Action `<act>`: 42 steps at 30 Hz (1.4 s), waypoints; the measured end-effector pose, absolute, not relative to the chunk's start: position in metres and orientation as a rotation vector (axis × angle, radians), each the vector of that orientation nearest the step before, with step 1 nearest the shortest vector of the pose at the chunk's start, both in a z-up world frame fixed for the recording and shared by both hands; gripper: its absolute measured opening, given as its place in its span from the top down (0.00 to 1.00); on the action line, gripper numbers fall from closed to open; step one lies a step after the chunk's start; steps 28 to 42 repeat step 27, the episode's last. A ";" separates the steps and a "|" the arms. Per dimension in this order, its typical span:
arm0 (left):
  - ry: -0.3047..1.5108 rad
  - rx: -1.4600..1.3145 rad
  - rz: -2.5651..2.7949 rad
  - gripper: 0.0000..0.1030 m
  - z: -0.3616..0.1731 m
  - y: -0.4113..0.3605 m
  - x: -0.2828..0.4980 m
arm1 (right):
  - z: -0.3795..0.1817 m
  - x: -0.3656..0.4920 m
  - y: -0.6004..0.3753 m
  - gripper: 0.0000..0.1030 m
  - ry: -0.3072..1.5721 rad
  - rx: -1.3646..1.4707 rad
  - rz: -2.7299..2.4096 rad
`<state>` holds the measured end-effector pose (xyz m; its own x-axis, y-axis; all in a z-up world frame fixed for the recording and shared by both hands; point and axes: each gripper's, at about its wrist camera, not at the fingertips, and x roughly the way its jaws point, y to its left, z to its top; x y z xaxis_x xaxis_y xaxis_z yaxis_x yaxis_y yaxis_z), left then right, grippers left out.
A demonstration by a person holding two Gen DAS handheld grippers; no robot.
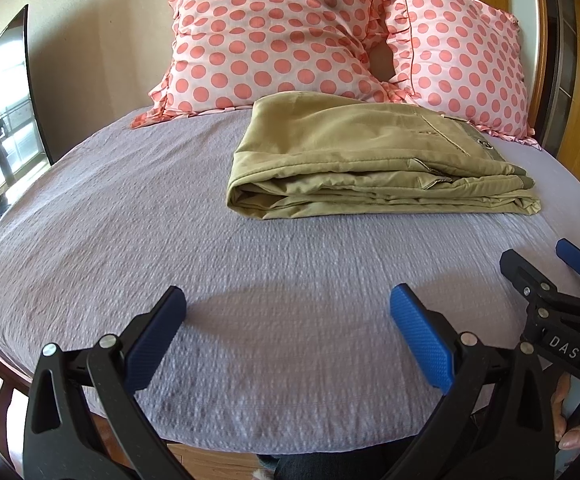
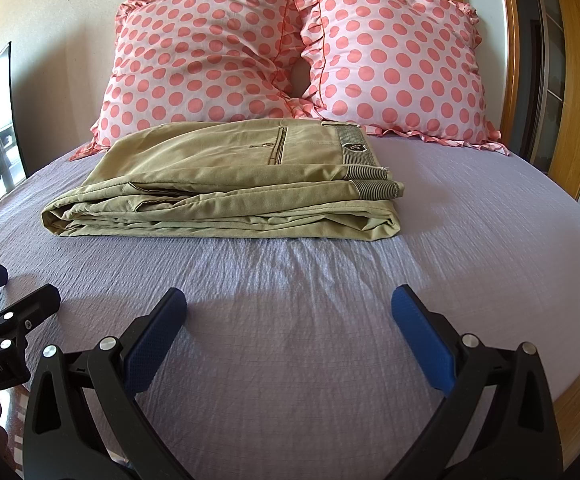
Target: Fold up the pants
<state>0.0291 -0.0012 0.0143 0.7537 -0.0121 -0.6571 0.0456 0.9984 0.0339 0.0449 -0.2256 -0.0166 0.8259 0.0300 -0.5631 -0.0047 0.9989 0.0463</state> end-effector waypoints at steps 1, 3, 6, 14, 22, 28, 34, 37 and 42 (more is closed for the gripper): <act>0.717 0.049 -0.032 0.02 0.014 -0.001 0.029 | -0.017 0.045 -0.226 0.01 0.598 0.044 0.018; 0.718 0.048 -0.030 0.02 0.014 -0.002 0.029 | -0.017 0.045 -0.226 0.01 0.598 0.043 0.019; 0.716 0.048 -0.029 0.02 0.014 -0.002 0.028 | -0.017 0.045 -0.226 0.01 0.599 0.043 0.019; 0.717 0.048 -0.030 0.02 0.014 -0.003 0.028 | -0.017 0.044 -0.226 0.01 0.598 0.043 0.020; 0.715 0.047 -0.025 0.02 0.015 -0.004 0.028 | -0.017 0.044 -0.226 0.01 0.598 0.043 0.020; 0.714 0.047 -0.025 0.02 0.016 -0.006 0.027 | -0.017 0.044 -0.226 0.01 0.598 0.043 0.020; 0.714 0.047 -0.025 0.02 0.016 -0.006 0.027 | -0.017 0.044 -0.226 0.01 0.598 0.043 0.020; 0.714 0.047 -0.025 0.02 0.016 -0.006 0.027 | -0.017 0.044 -0.226 0.01 0.598 0.043 0.020; 0.714 0.047 -0.025 0.02 0.016 -0.006 0.027 | -0.017 0.044 -0.226 0.01 0.598 0.043 0.020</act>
